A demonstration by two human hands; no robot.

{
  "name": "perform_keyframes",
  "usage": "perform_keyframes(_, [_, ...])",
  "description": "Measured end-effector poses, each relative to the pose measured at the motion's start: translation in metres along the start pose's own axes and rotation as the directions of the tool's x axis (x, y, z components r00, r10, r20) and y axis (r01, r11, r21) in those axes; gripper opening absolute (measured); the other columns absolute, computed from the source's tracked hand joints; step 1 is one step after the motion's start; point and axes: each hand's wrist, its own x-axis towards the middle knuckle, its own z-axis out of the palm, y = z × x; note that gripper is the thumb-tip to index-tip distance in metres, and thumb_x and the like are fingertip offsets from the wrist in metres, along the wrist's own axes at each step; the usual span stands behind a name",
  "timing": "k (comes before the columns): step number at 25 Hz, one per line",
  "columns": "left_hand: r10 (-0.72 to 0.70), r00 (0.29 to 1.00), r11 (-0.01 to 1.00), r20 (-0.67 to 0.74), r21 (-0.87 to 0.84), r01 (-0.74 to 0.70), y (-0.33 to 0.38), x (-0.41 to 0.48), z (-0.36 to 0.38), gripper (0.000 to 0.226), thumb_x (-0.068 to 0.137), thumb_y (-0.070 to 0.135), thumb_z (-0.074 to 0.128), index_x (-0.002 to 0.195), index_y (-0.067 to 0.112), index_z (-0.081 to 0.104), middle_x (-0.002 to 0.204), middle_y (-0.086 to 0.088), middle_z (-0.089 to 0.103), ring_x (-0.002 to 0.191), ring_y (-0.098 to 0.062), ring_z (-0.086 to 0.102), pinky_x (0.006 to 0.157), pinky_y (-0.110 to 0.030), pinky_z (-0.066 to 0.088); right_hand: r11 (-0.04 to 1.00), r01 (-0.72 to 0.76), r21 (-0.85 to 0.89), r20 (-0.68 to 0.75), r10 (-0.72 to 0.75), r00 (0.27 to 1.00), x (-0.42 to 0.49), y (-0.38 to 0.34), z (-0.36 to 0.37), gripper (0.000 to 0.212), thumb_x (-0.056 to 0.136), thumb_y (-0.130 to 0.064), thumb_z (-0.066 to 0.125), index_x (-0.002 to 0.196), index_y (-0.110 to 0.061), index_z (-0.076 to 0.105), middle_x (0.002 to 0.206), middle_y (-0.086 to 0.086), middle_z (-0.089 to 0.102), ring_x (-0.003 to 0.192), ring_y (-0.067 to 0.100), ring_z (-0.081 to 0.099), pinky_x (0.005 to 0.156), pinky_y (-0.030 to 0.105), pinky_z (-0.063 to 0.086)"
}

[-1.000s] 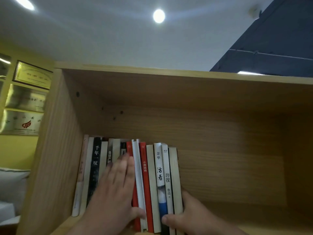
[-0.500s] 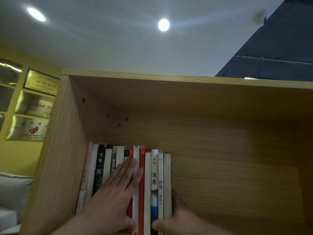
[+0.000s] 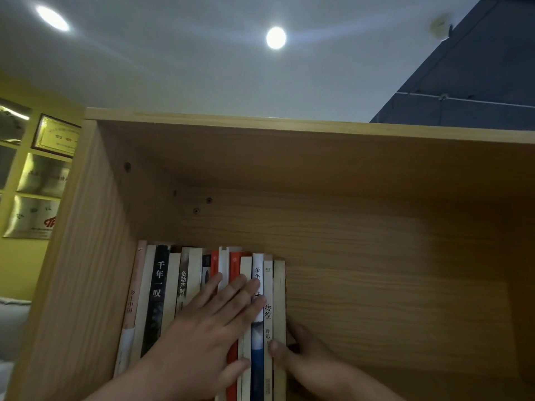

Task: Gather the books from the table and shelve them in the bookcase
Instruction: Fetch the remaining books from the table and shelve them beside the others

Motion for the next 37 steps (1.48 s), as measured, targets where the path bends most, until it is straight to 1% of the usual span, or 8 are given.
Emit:
perform_keyframes(9, [-0.075, 0.997, 0.997, 0.005, -0.023, 0.075, 0.007, -0.002, 0.007, 0.1, 0.068, 0.067, 0.061, 0.152, 0.017, 0.04, 0.159, -0.008, 0.037, 0.149, -0.023, 0.025, 0.115, -0.049, 0.018, 0.998, 0.016, 0.054, -0.089, -0.011, 0.996, -0.013, -0.015, 0.007, 0.065, 0.09, -0.039, 0.072, 0.136, -0.061, 0.031, 0.12, -0.026, 0.063, 0.107, -0.012, 0.061, 0.083, 0.008, 0.051])
perform_keyframes(14, [-0.001, 1.0, 0.999, -0.01, 0.035, 0.001, 0.003, -0.002, 0.013, 0.089, 0.073, 0.072, 0.056, 0.147, 0.023, 0.049, 0.156, -0.008, 0.043, 0.146, -0.026, 0.029, 0.112, -0.053, 0.021, 0.989, -0.092, 0.111, -0.055, 0.099, 0.994, -0.019, -0.018, -0.006, 0.069, 0.073, -0.019, 0.085, 0.131, -0.042, 0.055, 0.116, -0.009, 0.072, 0.104, 0.006, 0.071, 0.085, 0.023, 0.059])
perform_keyframes(20, [-0.023, 0.996, 1.0, -0.085, -0.005, 0.023, 0.008, -0.003, 0.009, 0.083, 0.076, 0.069, 0.054, 0.145, 0.022, 0.052, 0.153, -0.007, 0.047, 0.143, -0.023, 0.033, 0.113, -0.051, 0.02, 0.904, -0.147, 0.401, -0.326, 0.29, 0.9, -0.051, -0.011, -0.065, 0.02, 0.085, 0.014, 0.046, 0.078, -0.003, 0.056, 0.083, 0.017, 0.063, 0.075, 0.03, 0.06, 0.066, 0.033, 0.05])
perform_keyframes(25, [-0.146, 0.97, 0.936, -0.196, -0.344, 0.071, 0.035, 0.027, -0.028, 0.052, 0.085, 0.053, 0.053, 0.126, 0.023, 0.066, 0.118, 0.01, 0.071, 0.108, 0.001, 0.055, 0.094, -0.02, 0.045, 0.703, -0.068, 0.708, -0.298, 0.384, 0.874, -0.056, -0.011, -0.084, 0.035, 0.059, -0.002, 0.046, 0.093, 0.001, 0.057, 0.093, 0.024, 0.061, 0.092, 0.041, 0.058, 0.089, 0.053, 0.048])
perform_keyframes(27, [-0.307, 0.943, 0.798, -0.126, -0.575, 0.183, 0.053, 0.047, -0.04, 0.044, 0.095, 0.046, 0.05, 0.137, 0.031, 0.054, 0.121, 0.021, 0.061, 0.109, 0.008, 0.053, 0.097, -0.019, 0.049, 0.651, -0.064, 0.756, -0.25, 0.379, 0.891, -0.055, -0.009, -0.084, 0.044, 0.041, -0.011, 0.052, 0.084, -0.003, 0.055, 0.083, 0.021, 0.063, 0.084, 0.037, 0.06, 0.085, 0.049, 0.048])
perform_keyframes(30, [-0.536, 0.814, 0.359, 0.223, -0.813, 0.458, 0.072, 0.068, -0.041, 0.058, 0.097, 0.037, 0.06, 0.15, 0.033, 0.038, 0.138, 0.019, 0.05, 0.133, -0.006, 0.048, 0.111, -0.033, 0.045, 0.62, -0.065, 0.782, -0.194, 0.34, 0.92, -0.053, -0.005, -0.087, 0.039, 0.037, -0.009, 0.051, 0.075, -0.001, 0.056, 0.072, 0.02, 0.063, 0.069, 0.035, 0.062, 0.076, 0.043, 0.05])
perform_keyframes(34, [-0.502, 0.698, -0.082, 0.51, -0.832, 0.549, 0.075, 0.084, -0.032, 0.029, 0.096, 0.027, 0.065, 0.124, 0.02, 0.062, 0.121, 0.001, 0.07, 0.117, -0.021, 0.064, 0.091, -0.036, 0.055, 0.589, -0.059, 0.806, -0.143, 0.29, 0.946, -0.053, -0.007, -0.087, 0.048, 0.045, -0.007, 0.045, 0.091, 0.005, 0.058, 0.075, 0.022, 0.061, 0.067, 0.035, 0.061, 0.07, 0.04, 0.051])
perform_keyframes(37, [-0.553, 0.649, -0.159, 0.523, -0.831, 0.534, 0.079, 0.085, -0.03, 0.008, 0.097, 0.018, 0.063, 0.105, 0.019, 0.065, 0.102, -0.002, 0.074, 0.099, -0.02, 0.069, 0.081, -0.037, 0.057, 0.594, -0.061, 0.802, -0.161, 0.313, 0.936, -0.05, -0.009, -0.086, 0.047, 0.062, -0.019, 0.057, 0.103, 0.002, 0.063, 0.097, 0.026, 0.066, 0.089, 0.04, 0.063, 0.09, 0.052, 0.051])
